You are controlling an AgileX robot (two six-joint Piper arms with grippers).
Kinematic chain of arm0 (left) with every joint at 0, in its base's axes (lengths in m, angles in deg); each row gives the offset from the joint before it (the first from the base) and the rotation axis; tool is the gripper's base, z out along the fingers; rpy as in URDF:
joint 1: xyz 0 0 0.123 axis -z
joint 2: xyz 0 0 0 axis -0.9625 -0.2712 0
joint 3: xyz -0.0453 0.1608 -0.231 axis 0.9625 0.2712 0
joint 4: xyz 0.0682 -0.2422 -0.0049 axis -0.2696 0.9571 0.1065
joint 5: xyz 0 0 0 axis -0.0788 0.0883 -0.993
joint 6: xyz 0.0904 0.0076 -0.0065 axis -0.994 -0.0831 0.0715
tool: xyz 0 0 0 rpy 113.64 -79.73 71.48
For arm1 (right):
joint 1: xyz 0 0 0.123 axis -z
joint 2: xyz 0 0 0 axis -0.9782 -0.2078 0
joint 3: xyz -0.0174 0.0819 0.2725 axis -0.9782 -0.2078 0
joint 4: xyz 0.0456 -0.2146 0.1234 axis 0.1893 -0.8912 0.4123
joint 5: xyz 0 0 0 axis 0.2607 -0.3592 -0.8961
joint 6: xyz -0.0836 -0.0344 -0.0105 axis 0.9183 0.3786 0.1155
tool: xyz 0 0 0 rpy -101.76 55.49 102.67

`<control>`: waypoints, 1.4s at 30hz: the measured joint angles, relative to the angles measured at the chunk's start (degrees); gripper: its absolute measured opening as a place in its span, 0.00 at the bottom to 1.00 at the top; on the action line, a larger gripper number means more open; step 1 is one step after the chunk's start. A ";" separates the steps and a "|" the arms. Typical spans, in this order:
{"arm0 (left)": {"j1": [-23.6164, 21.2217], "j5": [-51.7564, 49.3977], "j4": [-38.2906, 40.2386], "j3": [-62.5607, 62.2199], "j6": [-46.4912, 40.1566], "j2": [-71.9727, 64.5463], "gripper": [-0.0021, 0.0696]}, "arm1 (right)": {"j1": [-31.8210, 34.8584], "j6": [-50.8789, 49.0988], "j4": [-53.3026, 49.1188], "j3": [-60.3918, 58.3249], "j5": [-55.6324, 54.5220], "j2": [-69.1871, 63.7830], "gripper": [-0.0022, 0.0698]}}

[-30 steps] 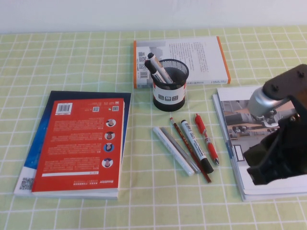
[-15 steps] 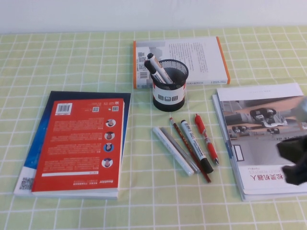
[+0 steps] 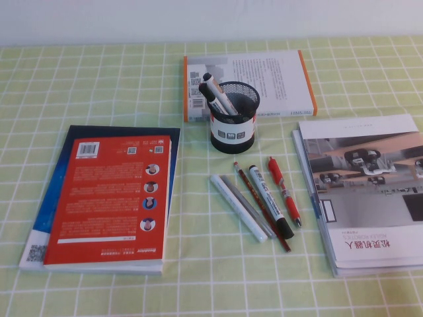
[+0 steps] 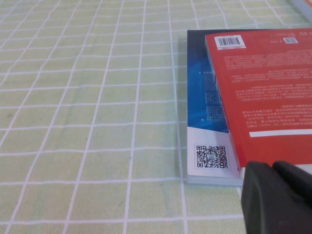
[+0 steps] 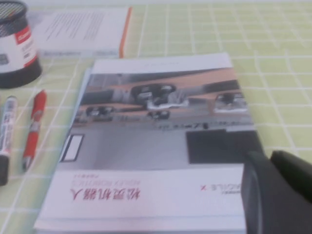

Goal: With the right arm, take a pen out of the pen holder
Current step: 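Take a marker out of the pen holder and lay it on the table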

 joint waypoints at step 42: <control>0.00 0.00 0.00 0.00 0.00 0.00 0.02 | 1.81 0.00 -1.73 -1.24 18.10 15.56 0.01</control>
